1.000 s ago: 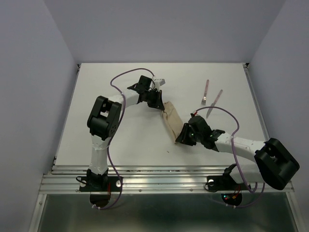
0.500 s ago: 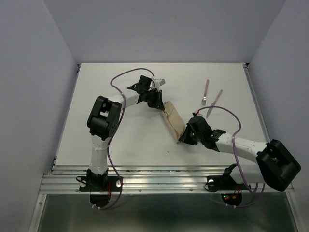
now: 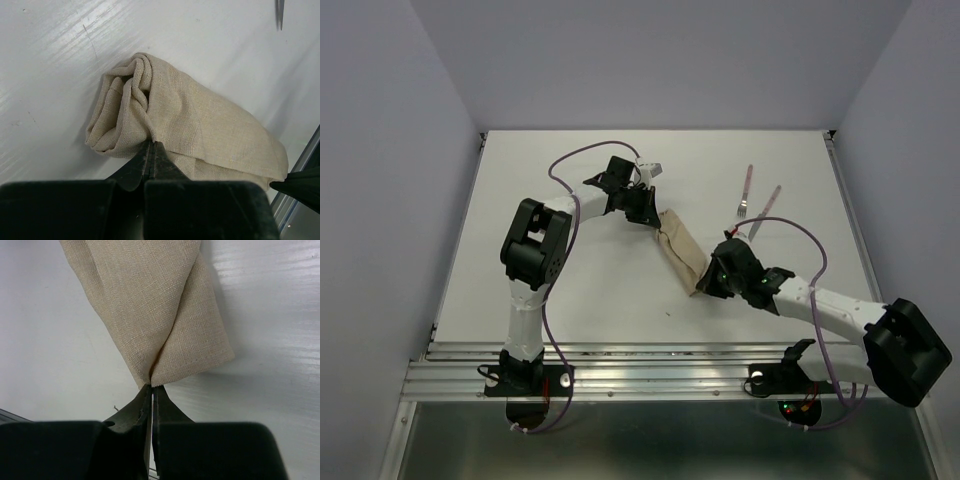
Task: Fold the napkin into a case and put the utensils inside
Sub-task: Smooth out the smaller rectangle-folded napkin at the center of the board.
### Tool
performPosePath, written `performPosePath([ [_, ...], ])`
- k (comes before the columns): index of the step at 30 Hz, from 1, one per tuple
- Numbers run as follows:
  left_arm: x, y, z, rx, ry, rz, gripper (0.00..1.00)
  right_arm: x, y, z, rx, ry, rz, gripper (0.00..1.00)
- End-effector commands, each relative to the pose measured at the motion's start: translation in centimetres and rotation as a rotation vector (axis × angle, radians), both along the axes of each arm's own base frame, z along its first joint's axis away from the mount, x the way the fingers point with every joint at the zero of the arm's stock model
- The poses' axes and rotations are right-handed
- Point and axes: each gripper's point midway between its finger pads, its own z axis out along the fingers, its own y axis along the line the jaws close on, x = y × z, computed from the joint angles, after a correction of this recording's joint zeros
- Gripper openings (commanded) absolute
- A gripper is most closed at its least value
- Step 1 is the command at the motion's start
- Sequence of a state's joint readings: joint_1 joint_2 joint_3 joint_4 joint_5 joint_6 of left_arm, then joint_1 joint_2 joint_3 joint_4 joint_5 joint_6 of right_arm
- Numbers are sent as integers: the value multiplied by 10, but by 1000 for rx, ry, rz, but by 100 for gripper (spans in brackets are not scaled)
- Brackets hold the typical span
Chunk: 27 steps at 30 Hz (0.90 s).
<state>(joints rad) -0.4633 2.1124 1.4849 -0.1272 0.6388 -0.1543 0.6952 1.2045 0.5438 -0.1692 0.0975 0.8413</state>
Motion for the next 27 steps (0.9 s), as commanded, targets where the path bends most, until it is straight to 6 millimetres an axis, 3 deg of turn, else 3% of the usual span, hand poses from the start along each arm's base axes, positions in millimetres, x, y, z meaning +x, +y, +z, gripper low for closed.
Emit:
performPosePath([
  [1,5,-1,20,-29,-51,-17,0,11,4,25,11,-68,-3,1],
  [10,5,-1,20,-29,-50,-17,0,0,3,-11,-11,6,16,1],
  [13,5,-1,20,-31,-52,-18,0,-3,3,-13,-16,13,31,1],
  [15,5,-2,21,-34,-51,-19,0,-3,3,-9,-18,8,46,21],
  [18,4,-2,21,-36,-48,-22,0,0,4,13,-14,-38,66,33],
  [21,3,-2,22,-38,-47,-24,0,6,5,43,-16,-96,83,39],
  [25,3,-3,23,-43,-48,-27,0,22,10,88,4,-205,89,42],
  [26,3,-3,24,-42,-50,-26,0,30,10,89,-19,-216,81,42],
  [27,3,-2,24,-42,-51,-27,0,41,15,103,-24,-257,84,38],
])
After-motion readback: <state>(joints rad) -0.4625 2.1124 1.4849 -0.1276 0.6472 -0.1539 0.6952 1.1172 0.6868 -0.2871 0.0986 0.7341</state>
